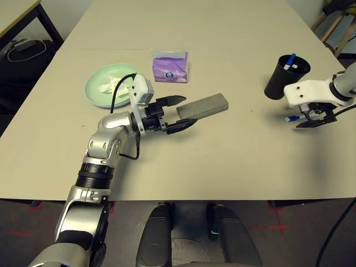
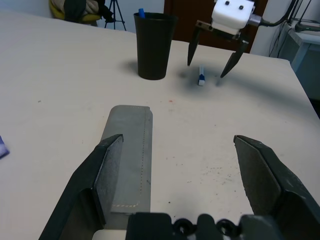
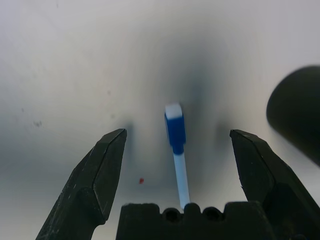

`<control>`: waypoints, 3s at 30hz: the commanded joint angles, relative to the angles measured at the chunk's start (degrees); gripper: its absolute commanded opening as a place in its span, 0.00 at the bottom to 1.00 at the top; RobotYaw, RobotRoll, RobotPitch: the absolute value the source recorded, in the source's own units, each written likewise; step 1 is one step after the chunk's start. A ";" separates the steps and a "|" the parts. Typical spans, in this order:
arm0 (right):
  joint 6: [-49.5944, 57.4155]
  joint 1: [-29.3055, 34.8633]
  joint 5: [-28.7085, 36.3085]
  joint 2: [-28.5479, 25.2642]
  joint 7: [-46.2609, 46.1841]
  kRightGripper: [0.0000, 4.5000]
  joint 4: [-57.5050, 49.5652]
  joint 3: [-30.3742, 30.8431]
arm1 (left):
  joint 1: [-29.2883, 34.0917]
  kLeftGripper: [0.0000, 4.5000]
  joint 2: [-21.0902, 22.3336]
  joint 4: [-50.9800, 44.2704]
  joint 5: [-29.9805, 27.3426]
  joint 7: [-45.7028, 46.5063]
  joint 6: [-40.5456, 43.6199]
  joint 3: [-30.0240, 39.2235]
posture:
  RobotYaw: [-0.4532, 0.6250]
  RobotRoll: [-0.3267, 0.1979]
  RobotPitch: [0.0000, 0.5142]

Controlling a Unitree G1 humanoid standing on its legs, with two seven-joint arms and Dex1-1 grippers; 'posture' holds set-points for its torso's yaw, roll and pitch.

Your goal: Organize and tidy the items on the table.

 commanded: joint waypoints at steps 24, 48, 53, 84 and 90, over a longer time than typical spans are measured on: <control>-2.91 0.63 -6.05 0.29 -3.36 0.61 2.54 2.91 | 1.35 1.00 2.11 -4.19 -1.81 1.26 1.86 0.76 | 0.62 0.62 0.54; 7.08 -4.49 6.63 0.43 14.49 0.02 1.75 -7.54 | -1.21 1.00 2.36 -0.75 -1.35 -0.43 0.53 -0.10 | 0.56 0.62 0.35; 15.87 -6.16 18.48 2.09 16.69 0.02 1.66 -11.57 | -2.17 1.00 2.07 0.20 -0.58 -1.12 -0.95 -0.55 | 0.56 0.62 0.30; 41.69 17.11 56.93 11.91 -9.74 0.02 -32.44 -39.44 | -6.67 1.00 -1.09 11.19 6.90 2.35 -8.99 -2.88 | 0.50 0.62 0.23; 40.56 18.76 59.52 18.44 -25.79 0.02 -40.40 -46.09 | -7.84 1.00 -1.19 12.70 7.08 2.32 -9.63 -2.91 | 0.50 0.62 0.22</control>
